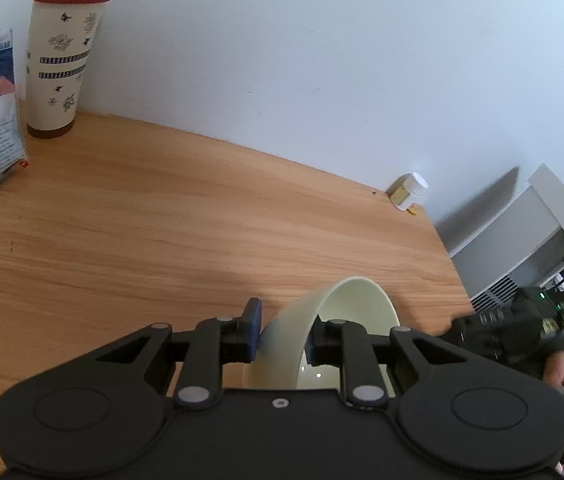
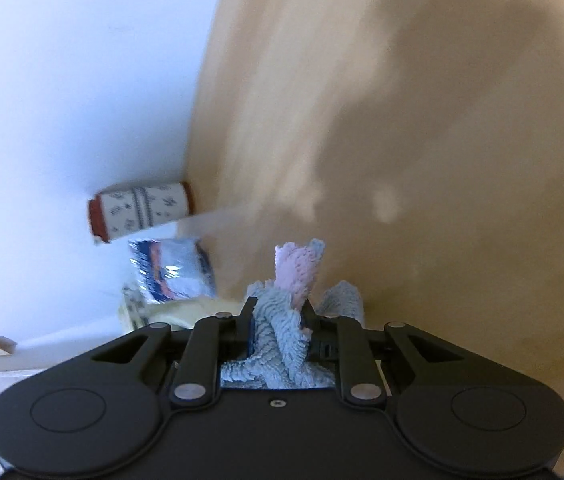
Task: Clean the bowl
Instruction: 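Pull the cloth away from the bowl with the right tool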
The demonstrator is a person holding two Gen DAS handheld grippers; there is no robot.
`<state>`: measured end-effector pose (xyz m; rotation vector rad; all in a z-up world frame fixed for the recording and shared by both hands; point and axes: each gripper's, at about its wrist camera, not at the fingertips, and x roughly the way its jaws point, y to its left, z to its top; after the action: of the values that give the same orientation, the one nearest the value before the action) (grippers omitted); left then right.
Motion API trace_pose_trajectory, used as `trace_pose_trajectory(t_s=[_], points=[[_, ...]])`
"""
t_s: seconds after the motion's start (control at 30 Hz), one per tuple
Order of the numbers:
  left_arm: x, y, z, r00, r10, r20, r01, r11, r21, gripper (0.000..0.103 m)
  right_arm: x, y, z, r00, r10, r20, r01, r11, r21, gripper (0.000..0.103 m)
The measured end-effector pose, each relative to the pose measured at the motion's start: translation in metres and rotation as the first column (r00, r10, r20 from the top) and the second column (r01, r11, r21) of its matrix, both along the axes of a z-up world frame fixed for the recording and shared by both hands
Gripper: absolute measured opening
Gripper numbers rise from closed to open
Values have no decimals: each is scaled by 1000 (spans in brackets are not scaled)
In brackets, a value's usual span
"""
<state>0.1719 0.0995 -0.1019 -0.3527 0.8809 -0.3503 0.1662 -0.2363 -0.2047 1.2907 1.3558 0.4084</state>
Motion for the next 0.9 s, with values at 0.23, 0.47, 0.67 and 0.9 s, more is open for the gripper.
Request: trace_pose_trajectory(t_s=[0.23, 0.47, 0.67, 0.9], points=[[7, -2, -6, 1000, 5, -16, -5, 1000, -10, 19, -4, -1, 2, 1000, 16, 18, -15, 999, -46, 21], [11, -1, -18, 999, 19, -48, -19, 1000, -10, 19, 0, -17, 12, 998, -13, 68, 19, 995, -97, 21], [15, 3, -23, 997, 30, -66, -32, 999, -16, 19, -1, -23, 13, 996, -30, 79, 39, 993, -114, 21], [21, 4, -28, 996, 36, -81, -37, 999, -11, 19, -1, -23, 17, 996, -9, 88, 21, 990, -136, 21]])
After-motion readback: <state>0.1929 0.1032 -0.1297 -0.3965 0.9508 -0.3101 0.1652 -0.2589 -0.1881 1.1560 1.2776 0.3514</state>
